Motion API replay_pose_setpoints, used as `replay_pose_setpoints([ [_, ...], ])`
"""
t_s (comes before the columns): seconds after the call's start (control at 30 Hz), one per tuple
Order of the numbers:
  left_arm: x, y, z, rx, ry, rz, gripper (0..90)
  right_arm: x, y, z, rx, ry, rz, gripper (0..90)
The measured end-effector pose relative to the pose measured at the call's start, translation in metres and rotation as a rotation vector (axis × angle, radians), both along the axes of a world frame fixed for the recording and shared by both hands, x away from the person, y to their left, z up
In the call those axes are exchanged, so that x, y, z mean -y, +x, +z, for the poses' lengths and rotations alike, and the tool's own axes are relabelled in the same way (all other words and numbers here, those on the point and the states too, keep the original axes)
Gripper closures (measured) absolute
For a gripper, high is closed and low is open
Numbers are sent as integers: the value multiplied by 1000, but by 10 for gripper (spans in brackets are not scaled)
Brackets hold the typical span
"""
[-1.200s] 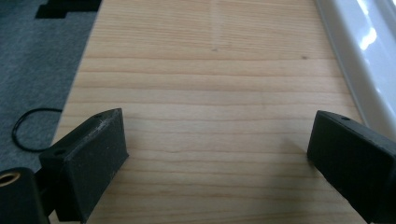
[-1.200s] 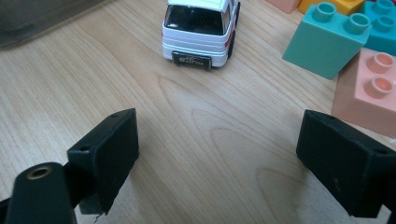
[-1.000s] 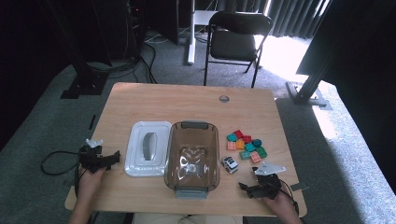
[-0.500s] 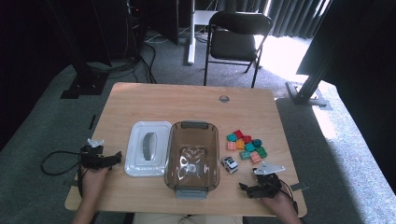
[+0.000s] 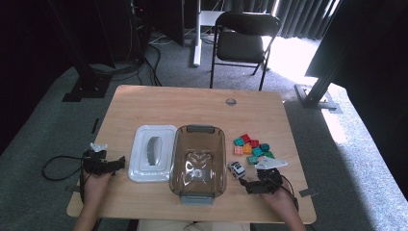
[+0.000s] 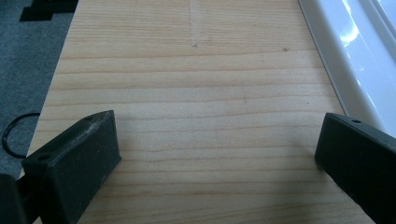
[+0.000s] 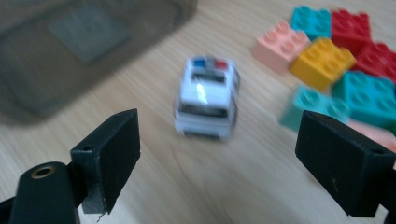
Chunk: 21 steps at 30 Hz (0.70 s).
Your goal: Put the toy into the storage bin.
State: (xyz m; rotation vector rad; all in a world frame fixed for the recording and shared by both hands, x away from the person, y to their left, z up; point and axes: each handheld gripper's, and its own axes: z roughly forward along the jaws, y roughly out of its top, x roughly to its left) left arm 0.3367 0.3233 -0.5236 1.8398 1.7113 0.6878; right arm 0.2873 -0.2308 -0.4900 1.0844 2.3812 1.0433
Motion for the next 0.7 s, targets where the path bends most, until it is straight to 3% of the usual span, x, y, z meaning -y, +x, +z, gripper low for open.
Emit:
replay_pose_setpoints([
  [0.17,0,0,0,0,0,0,4,-12,10,0,-1,-20,-25,144],
  [0.23,0,0,0,0,0,0,4,-19,15,2,20,-40,-69,132],
  [0.33,0,0,0,0,0,0,4,-24,18,4,44,-55,-80,147],
  [0.37,0,0,0,0,0,-1,4,-26,19,4,32,-51,-67,248],
  [0.4,0,0,0,0,0,-1,4,-26,21,5,-2,-48,-50,284],
  [0.57,0,0,0,0,0,-1,4,-34,27,-1,0,-76,-75,263],
  [0.7,0,0,0,0,-1,0,4,-37,33,-7,-46,-72,-60,329],
])
